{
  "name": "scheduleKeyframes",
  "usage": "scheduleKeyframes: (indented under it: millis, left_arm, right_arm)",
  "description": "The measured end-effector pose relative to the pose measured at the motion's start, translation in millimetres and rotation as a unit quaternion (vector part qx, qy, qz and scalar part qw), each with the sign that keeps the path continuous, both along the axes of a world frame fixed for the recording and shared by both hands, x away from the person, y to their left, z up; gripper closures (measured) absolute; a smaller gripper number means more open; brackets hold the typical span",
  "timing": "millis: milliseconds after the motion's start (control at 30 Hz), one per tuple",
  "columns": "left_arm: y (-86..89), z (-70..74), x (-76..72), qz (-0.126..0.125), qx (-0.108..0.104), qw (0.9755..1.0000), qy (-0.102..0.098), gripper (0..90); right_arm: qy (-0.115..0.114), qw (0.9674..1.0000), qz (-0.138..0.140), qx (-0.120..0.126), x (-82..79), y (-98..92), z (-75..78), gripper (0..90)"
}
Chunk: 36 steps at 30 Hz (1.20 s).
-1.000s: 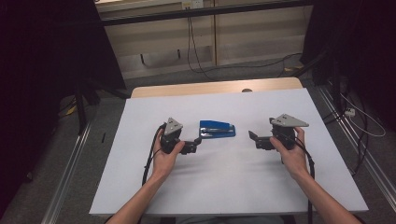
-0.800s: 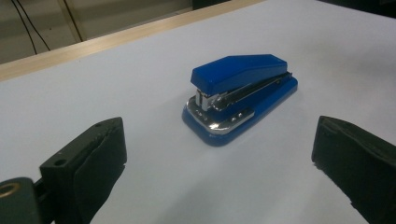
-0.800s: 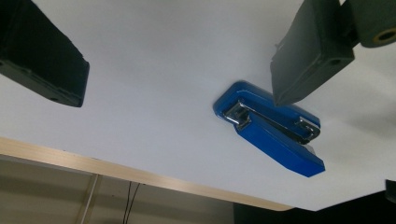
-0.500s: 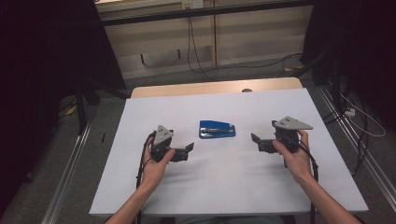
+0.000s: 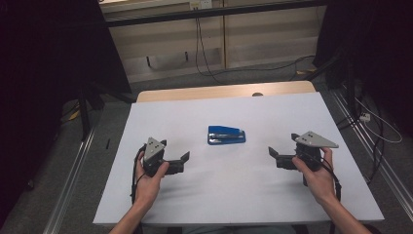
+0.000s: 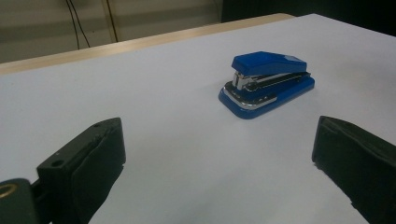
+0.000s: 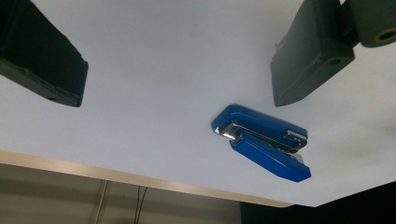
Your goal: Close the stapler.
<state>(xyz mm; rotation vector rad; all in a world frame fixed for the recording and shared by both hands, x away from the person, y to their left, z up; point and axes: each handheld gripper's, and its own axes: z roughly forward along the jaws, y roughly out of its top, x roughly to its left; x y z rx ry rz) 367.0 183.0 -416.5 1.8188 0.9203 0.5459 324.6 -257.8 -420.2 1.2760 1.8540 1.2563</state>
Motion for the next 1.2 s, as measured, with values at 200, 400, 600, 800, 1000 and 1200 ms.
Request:
scheduleKeyframes:
  millis: [200, 400, 600, 800, 1000, 1200]
  left_arm:
    - [8.4, 3.4, -17.7, -0.006, 0.0, 0.9999, -0.01, 2.8]
    - [21.0, 1.1, -28.3, -0.004, 0.005, 1.0, -0.007, 2.9]
    - [34.2, -2.5, -35.7, 0.013, 0.013, 0.9998, -0.006, 2.8]
    - [44.6, -7.0, -46.7, 0.034, 0.0, 0.9994, -0.012, 3.0]
    - [48.9, -8.3, -53.2, 0.052, 0.004, 0.9985, -0.015, 3.0]
    - [50.7, -7.9, -55.1, 0.051, 0.021, 0.9983, -0.018, 3.0]
  right_arm:
    - [0.011, 0.9998, -0.015, 0.006, -7.8, -5.3, -1.0, 4.8]
    - [0.01, 0.9996, -0.026, 0.012, -19.9, -14.2, -3.8, 6.0]
    - [0.005, 0.9995, -0.029, 0.012, -27.0, -18.2, -4.2, 6.1]
    - [-0.004, 0.999, -0.044, 0.003, -34.2, -21.1, -7.0, 6.1]
    - [-0.013, 0.9984, -0.055, 0.005, -41.6, -24.0, -8.4, 6.0]
    - [-0.008, 0.9981, -0.06, 0.011, -44.2, -23.9, -12.4, 4.7]
